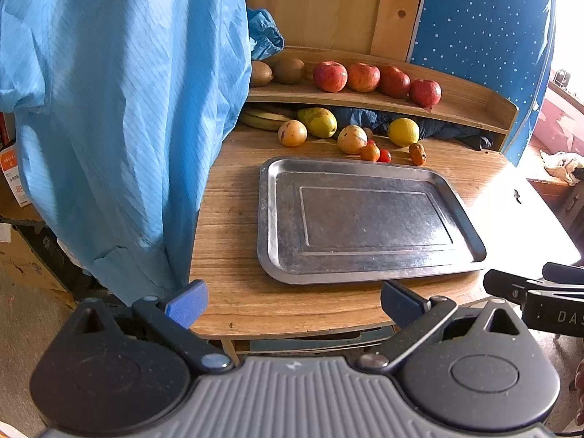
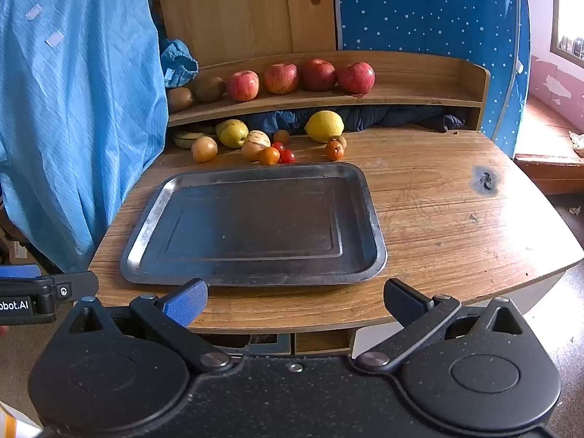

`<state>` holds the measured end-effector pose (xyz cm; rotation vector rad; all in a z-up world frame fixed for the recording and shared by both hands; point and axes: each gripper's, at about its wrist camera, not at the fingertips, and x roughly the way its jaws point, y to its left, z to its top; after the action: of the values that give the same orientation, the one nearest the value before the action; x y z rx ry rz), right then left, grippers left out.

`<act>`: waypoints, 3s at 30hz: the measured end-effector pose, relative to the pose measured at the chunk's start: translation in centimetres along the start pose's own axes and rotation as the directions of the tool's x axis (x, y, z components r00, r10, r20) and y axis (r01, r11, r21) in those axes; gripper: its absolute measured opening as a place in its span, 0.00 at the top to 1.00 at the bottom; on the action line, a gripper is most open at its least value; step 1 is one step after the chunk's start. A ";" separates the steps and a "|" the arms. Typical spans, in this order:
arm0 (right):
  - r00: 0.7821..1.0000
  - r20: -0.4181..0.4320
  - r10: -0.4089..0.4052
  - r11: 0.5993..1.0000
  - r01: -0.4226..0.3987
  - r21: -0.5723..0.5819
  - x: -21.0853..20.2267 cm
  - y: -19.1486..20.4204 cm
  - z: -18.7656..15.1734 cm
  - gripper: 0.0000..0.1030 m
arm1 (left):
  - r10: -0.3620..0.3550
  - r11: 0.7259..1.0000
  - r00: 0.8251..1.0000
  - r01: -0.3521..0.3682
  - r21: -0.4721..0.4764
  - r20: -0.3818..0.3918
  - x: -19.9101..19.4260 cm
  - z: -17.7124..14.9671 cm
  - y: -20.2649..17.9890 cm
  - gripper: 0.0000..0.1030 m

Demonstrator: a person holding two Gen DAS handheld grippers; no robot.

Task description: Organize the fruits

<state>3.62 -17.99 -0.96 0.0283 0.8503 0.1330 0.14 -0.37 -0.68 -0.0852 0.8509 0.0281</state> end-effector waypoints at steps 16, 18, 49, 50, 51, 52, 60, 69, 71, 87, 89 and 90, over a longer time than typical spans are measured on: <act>1.000 -0.008 0.006 1.000 -0.006 0.002 0.4 -0.2 -0.4 0.00 | -0.009 1.000 1.000 0.008 -0.007 -0.017 0.3 0.2 -0.5 0.00; 1.000 -0.011 0.007 1.000 -0.007 0.002 0.4 -0.3 -0.4 0.00 | -0.011 1.000 1.000 0.010 -0.011 -0.021 0.4 0.3 -0.5 0.00; 0.994 -0.095 0.055 0.998 -0.056 -0.012 2.8 -1.6 0.4 0.00 | 0.049 0.998 0.991 -0.054 -0.041 -0.121 2.7 0.6 -1.5 0.00; 0.994 -0.098 0.057 0.998 -0.059 -0.012 3.0 -1.7 0.5 0.00 | 0.052 0.997 0.991 -0.058 -0.041 -0.125 2.7 0.6 -1.6 0.00; 0.993 -0.101 0.059 0.998 -0.060 -0.013 3.1 -1.8 0.5 0.00 | 0.055 0.997 0.990 -0.061 -0.042 -0.130 2.9 0.6 -1.7 0.00; 0.993 -0.104 0.061 0.998 -0.063 -0.013 3.2 -1.9 0.5 0.00 | 0.057 0.997 0.989 -0.063 -0.042 -0.134 3.0 0.6 -1.8 0.00; 0.988 -0.133 0.082 0.996 -0.085 -0.017 4.3 -3.0 1.0 0.00 | 0.071 0.996 0.981 -0.081 -0.047 -0.182 4.0 0.7 -2.6 0.00; 0.980 -0.158 0.119 0.991 -0.128 -0.050 5.7 -4.1 1.6 0.00 | 0.103 0.990 0.967 -0.123 -0.074 -0.232 5.3 0.9 -3.6 0.00; 0.979 -0.154 0.135 0.987 -0.147 -0.068 6.1 -4.3 2.0 0.00 | 0.094 0.986 0.969 -0.122 -0.112 -0.230 5.5 1.1 -3.5 0.00; 0.961 -0.133 0.241 0.953 -0.260 -0.156 8.5 -7.5 6.1 0.00 | 0.143 0.953 0.964 -0.196 -0.232 -0.225 7.7 4.3 -5.6 0.00; 0.958 -0.130 0.256 0.948 -0.275 -0.162 8.7 -7.9 6.5 0.00 | 0.146 0.947 0.962 -0.203 -0.248 -0.229 7.9 4.8 -5.6 0.00; 0.955 -0.131 0.264 0.945 -0.284 -0.163 8.8 -8.0 6.7 0.00 | 0.150 0.944 0.962 -0.207 -0.255 -0.227 7.8 5.1 -5.6 0.00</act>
<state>15.19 -24.64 -3.75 -0.0306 0.9367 0.4774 9.44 -5.59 -2.87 -0.2779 1.0557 0.3157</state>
